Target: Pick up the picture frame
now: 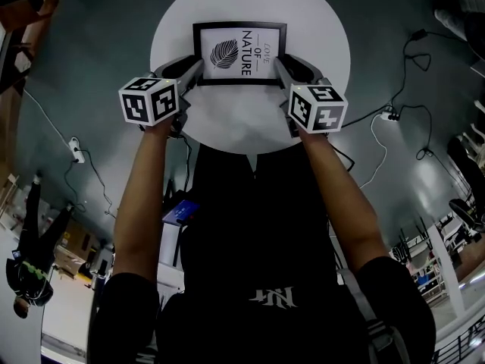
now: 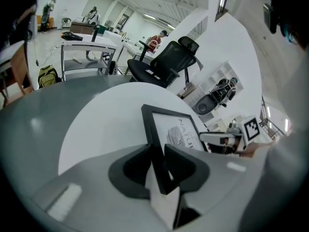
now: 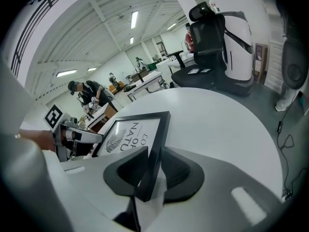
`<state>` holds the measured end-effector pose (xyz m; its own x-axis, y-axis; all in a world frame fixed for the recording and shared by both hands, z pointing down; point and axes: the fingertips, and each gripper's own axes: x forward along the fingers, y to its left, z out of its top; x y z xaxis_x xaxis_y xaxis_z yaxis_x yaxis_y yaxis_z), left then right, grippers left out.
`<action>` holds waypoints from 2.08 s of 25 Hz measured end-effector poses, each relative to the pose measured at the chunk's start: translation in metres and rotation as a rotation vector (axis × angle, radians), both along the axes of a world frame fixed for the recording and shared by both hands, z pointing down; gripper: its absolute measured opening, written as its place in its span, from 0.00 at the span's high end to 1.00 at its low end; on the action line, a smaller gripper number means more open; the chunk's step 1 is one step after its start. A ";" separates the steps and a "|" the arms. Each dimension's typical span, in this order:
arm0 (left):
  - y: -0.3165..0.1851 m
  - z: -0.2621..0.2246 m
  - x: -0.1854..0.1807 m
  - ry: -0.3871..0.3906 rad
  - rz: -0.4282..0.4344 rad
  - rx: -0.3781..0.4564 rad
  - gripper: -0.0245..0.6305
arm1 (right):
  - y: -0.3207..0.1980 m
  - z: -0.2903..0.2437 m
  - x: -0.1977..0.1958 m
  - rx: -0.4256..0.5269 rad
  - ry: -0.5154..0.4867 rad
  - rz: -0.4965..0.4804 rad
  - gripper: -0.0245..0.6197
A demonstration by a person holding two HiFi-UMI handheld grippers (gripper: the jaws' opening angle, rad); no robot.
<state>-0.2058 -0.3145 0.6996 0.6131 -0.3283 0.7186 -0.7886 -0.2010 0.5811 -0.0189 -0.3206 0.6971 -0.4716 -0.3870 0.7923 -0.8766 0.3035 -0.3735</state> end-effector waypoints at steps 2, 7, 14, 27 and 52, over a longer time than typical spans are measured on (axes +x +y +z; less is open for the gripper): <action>-0.001 0.000 -0.001 -0.010 -0.011 0.009 0.83 | -0.002 0.000 -0.001 0.002 -0.003 0.004 0.84; 0.004 0.001 0.001 0.000 -0.021 0.010 0.83 | -0.005 -0.006 0.001 0.033 0.011 0.021 0.84; 0.001 -0.017 -0.002 0.021 -0.050 0.099 0.83 | -0.004 -0.018 0.000 0.104 -0.016 0.037 0.84; 0.003 -0.055 -0.006 0.007 -0.011 0.482 0.84 | 0.009 -0.053 -0.002 0.496 -0.127 0.125 0.85; 0.149 -0.391 0.075 -0.044 -0.077 1.081 0.84 | 0.157 -0.379 0.081 1.076 -0.327 0.058 0.85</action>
